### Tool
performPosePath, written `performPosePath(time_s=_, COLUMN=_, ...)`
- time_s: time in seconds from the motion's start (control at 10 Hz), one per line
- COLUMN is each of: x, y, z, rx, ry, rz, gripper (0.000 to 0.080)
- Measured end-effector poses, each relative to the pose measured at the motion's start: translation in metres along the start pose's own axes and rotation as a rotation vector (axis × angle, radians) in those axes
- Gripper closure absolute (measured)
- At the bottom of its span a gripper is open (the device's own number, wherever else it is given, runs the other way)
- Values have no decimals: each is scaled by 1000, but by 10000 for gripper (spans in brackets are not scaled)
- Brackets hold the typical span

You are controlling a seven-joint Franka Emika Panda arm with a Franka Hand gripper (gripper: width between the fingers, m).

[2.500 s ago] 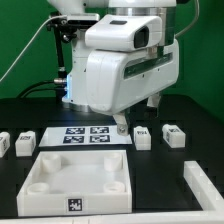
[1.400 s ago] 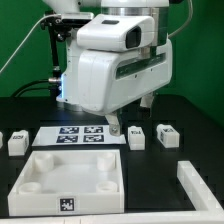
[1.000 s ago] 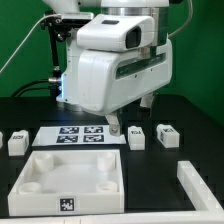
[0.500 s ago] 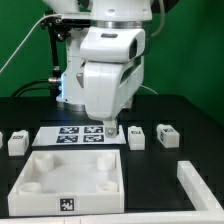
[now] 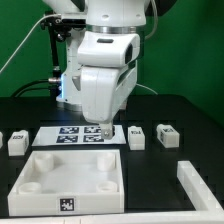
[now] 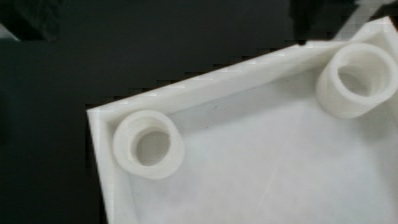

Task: Assemble one leg

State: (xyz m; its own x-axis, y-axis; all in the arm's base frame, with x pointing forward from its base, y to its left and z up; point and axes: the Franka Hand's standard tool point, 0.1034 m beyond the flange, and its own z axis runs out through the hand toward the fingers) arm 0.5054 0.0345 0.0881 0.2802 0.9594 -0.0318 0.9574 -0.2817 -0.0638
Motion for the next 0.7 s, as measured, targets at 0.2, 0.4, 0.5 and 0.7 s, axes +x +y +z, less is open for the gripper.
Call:
performPosePath(time_s=0.2, x=-18, y=-21, z=17, rx=14, ry=2, rz=-205, gripper=150)
performPosePath(time_s=0.4, x=-37, y=-36, z=31, rx=38, ry=2, rz=-273, gripper=150)
performPosePath(time_s=0.5, x=-53, y=-39, z=39, rx=41, ry=7, rz=-300, gripper=150)
performPosePath(time_s=0.7, x=-67, y=-38, z=53, rx=62, ry=12, rz=-268, gripper=150)
